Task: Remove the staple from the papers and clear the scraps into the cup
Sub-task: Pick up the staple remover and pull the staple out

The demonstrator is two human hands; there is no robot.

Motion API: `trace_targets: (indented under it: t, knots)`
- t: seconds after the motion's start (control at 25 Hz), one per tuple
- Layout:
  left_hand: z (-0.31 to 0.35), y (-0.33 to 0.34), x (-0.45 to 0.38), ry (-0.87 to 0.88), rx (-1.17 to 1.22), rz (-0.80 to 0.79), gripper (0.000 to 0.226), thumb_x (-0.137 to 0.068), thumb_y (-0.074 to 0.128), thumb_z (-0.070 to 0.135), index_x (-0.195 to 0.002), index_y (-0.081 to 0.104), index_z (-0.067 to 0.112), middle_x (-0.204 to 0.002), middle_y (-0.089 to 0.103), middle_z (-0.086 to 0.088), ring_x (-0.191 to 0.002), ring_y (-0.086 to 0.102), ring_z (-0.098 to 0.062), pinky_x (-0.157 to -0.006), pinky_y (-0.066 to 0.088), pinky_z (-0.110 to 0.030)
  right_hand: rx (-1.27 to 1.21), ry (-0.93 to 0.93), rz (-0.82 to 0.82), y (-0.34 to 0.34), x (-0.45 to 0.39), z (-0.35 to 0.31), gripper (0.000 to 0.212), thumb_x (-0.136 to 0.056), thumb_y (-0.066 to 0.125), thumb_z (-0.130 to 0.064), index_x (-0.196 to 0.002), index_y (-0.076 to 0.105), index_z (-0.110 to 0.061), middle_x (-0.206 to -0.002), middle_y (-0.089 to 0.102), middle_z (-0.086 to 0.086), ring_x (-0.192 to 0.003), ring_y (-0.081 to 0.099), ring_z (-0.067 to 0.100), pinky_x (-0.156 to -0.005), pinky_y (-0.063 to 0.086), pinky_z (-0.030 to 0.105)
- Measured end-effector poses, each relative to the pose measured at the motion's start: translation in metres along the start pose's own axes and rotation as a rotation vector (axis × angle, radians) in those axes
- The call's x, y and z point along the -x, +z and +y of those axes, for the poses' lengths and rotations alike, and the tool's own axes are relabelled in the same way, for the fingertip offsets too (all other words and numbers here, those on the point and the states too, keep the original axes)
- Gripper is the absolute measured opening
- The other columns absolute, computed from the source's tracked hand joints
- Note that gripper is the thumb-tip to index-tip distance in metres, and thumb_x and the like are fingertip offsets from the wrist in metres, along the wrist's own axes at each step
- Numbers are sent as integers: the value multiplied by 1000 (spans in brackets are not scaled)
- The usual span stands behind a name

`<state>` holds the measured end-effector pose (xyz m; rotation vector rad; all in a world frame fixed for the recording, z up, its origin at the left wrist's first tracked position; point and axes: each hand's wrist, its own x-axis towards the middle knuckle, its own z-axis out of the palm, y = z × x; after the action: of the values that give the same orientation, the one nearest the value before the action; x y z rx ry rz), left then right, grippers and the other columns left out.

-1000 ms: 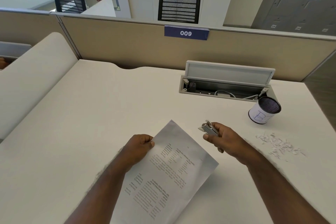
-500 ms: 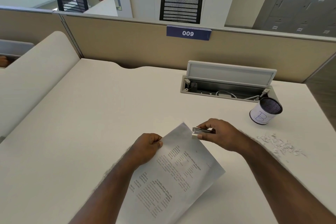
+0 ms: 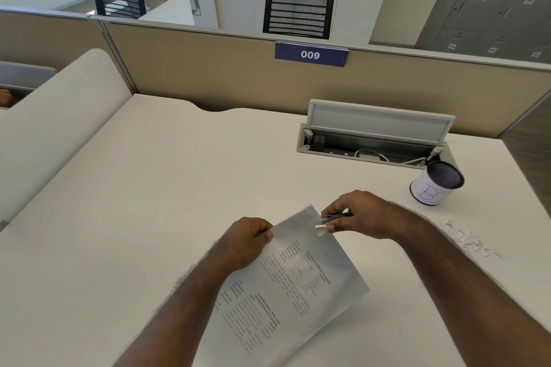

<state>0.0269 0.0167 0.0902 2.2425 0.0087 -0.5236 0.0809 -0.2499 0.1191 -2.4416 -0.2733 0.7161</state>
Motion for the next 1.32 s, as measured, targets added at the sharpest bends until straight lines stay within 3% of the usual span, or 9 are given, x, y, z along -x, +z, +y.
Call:
trace_targets:
  t: [0.2,0.44,0.6,0.76,0.96,1.08,1.2,1.32]
  knots:
    - [3,0,2,27,-22,-26,28,-96,51,24,-73,66,28,-76,71,7,-68,67,-9,-58,52,-25,41,-60,-94,-1,-4,-11,30,-79,70,-51,-102,73,-31,-97,68,-18,-93,63,11,-85,53,39]
    - [4,-1,5,51,-25,-54,28,-96,51,25,-74,66,32,-77,72,9,-71,68,-7,-58,52,-22,24,-87,-93,5,-5,-15,46,-67,71,-65,-91,74,-27,-94,72,-12,-89,65,12,-81,54,38]
    - [5,-2,7,48,6,-62,26,-96,51,25,-76,67,30,-79,73,8,-72,70,-9,-61,55,-25,-2,-97,-80,6,-6,-15,22,-69,71,-64,-69,67,-42,-81,66,-20,-82,63,7,-71,51,28]
    - [6,-3,7,60,9,-77,24,-96,51,25,-81,70,26,-82,74,6,-75,71,-12,-65,57,-30,-53,-121,-95,6,-6,-15,25,-74,71,-58,-80,71,-33,-78,66,-17,-78,63,10,-66,48,29]
    - [6,-3,7,58,18,-95,23,-97,51,24,-85,71,22,-84,73,5,-76,71,-12,-66,57,-30,-58,-139,-103,8,-6,-15,19,-75,71,-54,-58,65,-49,-60,61,-29,-61,58,-2,-57,41,21]
    - [6,-2,7,53,20,-102,22,-97,51,24,-87,71,22,-85,74,4,-78,71,-13,-68,57,-30,-56,-128,-79,9,-9,-13,19,-69,70,-60,-59,67,-43,-62,63,-24,-64,59,5,-58,43,25]
    - [4,-2,7,45,21,-97,22,-97,51,23,-87,71,20,-85,74,3,-78,71,-15,-69,58,-33,-78,-103,-129,11,-11,-12,29,-68,68,-65,-73,71,-37,-79,71,-17,-75,66,10,-62,49,26]
    - [0,-4,7,9,68,-69,23,-97,52,22,-84,71,20,-84,75,-2,-73,70,-17,-66,57,-33,-83,-108,-145,4,-12,-13,38,-65,65,-73,-80,71,-38,-81,70,-20,-73,65,3,-62,49,23]
